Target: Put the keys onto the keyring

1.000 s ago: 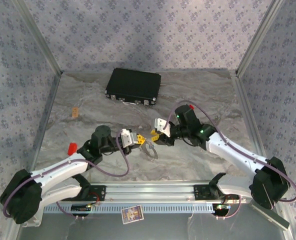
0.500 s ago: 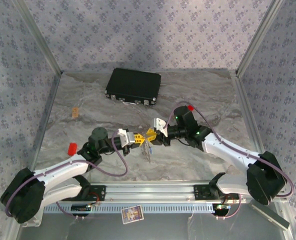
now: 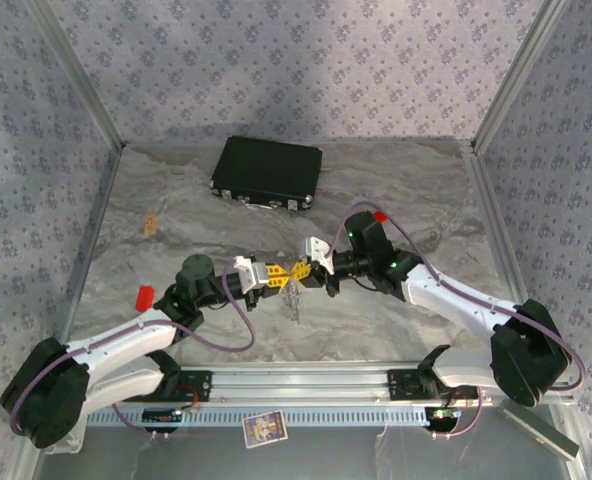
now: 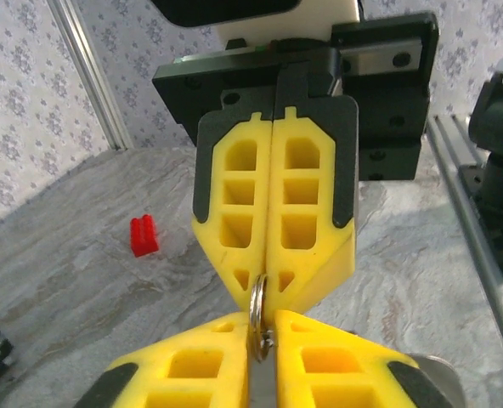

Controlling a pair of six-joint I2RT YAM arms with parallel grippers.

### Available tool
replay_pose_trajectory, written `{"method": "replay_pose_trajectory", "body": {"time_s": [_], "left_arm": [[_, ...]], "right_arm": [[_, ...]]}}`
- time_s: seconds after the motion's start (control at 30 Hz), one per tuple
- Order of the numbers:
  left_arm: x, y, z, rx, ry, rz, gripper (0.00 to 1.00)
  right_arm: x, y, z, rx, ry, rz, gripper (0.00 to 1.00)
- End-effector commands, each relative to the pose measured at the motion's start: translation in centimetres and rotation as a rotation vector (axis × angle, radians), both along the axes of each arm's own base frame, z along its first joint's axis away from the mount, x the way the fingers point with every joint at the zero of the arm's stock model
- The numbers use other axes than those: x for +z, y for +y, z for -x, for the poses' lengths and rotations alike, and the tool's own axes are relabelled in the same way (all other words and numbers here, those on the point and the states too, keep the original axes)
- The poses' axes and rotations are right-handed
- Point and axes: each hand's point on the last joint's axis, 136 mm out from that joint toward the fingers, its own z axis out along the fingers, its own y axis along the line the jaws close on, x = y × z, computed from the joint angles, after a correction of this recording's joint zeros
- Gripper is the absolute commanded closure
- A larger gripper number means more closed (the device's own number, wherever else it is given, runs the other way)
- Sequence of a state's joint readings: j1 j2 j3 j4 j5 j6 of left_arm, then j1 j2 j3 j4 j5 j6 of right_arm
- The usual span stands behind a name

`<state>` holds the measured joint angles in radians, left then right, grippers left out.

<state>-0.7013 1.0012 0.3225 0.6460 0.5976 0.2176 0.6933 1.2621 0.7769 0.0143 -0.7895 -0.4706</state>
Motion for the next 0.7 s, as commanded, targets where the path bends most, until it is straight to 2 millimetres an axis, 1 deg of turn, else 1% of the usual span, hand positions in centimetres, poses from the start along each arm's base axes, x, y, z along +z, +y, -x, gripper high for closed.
{"method": "replay_pose_trajectory", "body": {"time_s": [0.0, 0.13, 0.27, 0.33, 0.43, 0.5, 0.57, 0.6, 0.63, 0.67], "left_arm": [[1.1, 0.1, -0.5, 0.027, -0.008, -0.033, 0.80], [0.3, 0.0, -0.6, 0.041, 0.007, -0.124, 0.80], [0.0, -0.3, -0.5, 0.035, 0.014, -0.164, 0.82], [-0.1, -0.5, -0.4, 0.027, 0.016, -0.178, 0.83], [-0.4, -0.6, -0.4, 0.017, 0.021, -0.199, 0.89], [-0.4, -0.7, -0.3, 0.010, 0.022, -0.204, 0.97], [-0.4, -0.7, -0.2, 0.006, 0.019, -0.199, 1.00], [-0.4, -0.7, -0.2, 0.005, 0.017, -0.193, 1.00], [-0.2, -0.6, -0.1, 0.005, 0.012, -0.182, 1.00], [0.0, -0.6, 0.0, 0.006, 0.003, -0.162, 1.00]], "right_arm": [[0.8, -0.4, 0.1, 0.000, -0.055, 0.063, 1.00], [-0.2, -0.8, 0.3, -0.004, -0.074, 0.184, 1.00], [-0.2, -0.9, 0.4, 0.005, -0.113, 0.271, 1.00], [0.1, -0.8, 0.6, 0.011, -0.134, 0.293, 1.00], [0.9, -0.6, 0.9, 0.022, -0.161, 0.307, 1.00], [1.4, -0.5, 1.0, 0.025, -0.176, 0.307, 1.00], [2.0, -0.5, 1.0, 0.018, -0.179, 0.281, 1.00], [2.3, -0.5, 0.9, 0.005, -0.172, 0.254, 0.93], [2.4, -0.7, 0.7, -0.008, -0.166, 0.227, 0.82], [2.6, -0.8, 0.5, -0.022, -0.160, 0.187, 0.75]]}}
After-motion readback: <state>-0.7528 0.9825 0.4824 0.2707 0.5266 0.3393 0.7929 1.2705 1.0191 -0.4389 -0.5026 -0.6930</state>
